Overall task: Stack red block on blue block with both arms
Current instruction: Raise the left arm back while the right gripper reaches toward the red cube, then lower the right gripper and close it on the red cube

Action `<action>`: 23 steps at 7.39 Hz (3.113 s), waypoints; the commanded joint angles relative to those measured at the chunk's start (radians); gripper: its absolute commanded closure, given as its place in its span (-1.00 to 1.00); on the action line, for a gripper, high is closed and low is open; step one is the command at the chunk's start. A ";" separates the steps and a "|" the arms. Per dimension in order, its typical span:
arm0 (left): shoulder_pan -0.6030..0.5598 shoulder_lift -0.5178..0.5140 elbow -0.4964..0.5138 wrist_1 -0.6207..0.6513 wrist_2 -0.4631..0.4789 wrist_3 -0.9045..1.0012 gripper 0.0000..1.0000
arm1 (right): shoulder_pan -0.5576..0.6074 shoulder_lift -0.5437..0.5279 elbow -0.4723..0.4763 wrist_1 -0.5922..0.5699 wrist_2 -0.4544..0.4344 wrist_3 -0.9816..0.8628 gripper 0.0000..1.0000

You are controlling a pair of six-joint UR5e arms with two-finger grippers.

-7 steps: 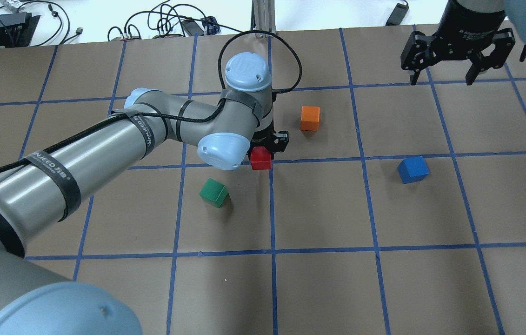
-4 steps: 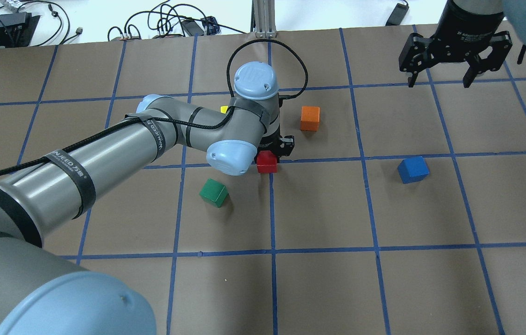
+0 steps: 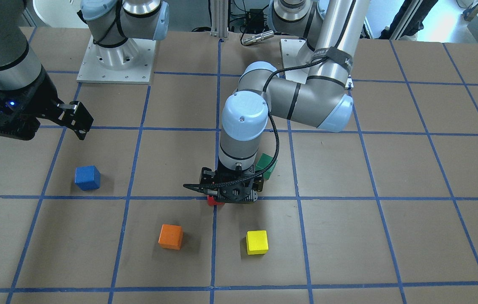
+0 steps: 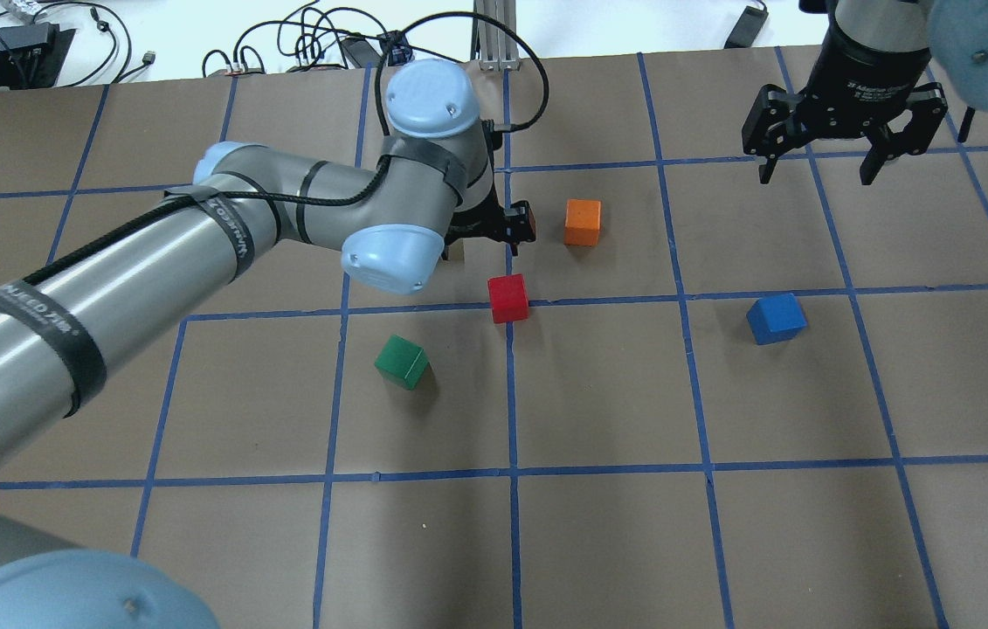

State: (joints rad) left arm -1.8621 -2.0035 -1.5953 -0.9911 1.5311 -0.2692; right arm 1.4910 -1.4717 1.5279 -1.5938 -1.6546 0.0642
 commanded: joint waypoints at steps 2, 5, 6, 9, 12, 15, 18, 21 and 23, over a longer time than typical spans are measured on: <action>0.194 0.200 0.126 -0.476 0.023 0.450 -1.00 | 0.000 0.007 0.026 -0.009 0.004 0.009 -1.00; 0.268 0.400 0.106 -0.642 0.021 0.508 -1.00 | 0.030 0.077 0.024 -0.136 0.002 0.011 -1.00; 0.270 0.438 0.104 -0.636 0.020 0.492 -1.00 | 0.078 0.114 0.024 -0.220 0.002 0.014 -1.00; 0.274 0.448 0.060 -0.568 0.021 0.395 -1.00 | 0.199 0.261 0.024 -0.391 0.002 0.016 -1.00; 0.274 0.459 0.057 -0.554 0.021 0.380 -1.00 | 0.325 0.378 0.018 -0.530 0.066 0.081 -1.00; 0.282 0.459 0.057 -0.543 0.021 0.380 -1.00 | 0.331 0.408 0.021 -0.528 0.179 0.092 -1.00; 0.282 0.457 0.054 -0.543 0.020 0.380 -1.00 | 0.400 0.468 0.023 -0.540 0.177 0.164 -1.00; 0.282 0.457 0.054 -0.546 0.023 0.355 -1.00 | 0.414 0.472 0.028 -0.515 0.180 0.166 -1.00; 0.282 0.457 0.054 -0.544 0.023 0.355 -1.00 | 0.434 0.481 0.028 -0.519 0.185 0.166 -1.00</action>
State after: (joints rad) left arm -1.5800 -1.5466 -1.5414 -1.5352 1.5536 0.0860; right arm 1.9142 -0.9953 1.5550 -2.1124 -1.4715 0.2296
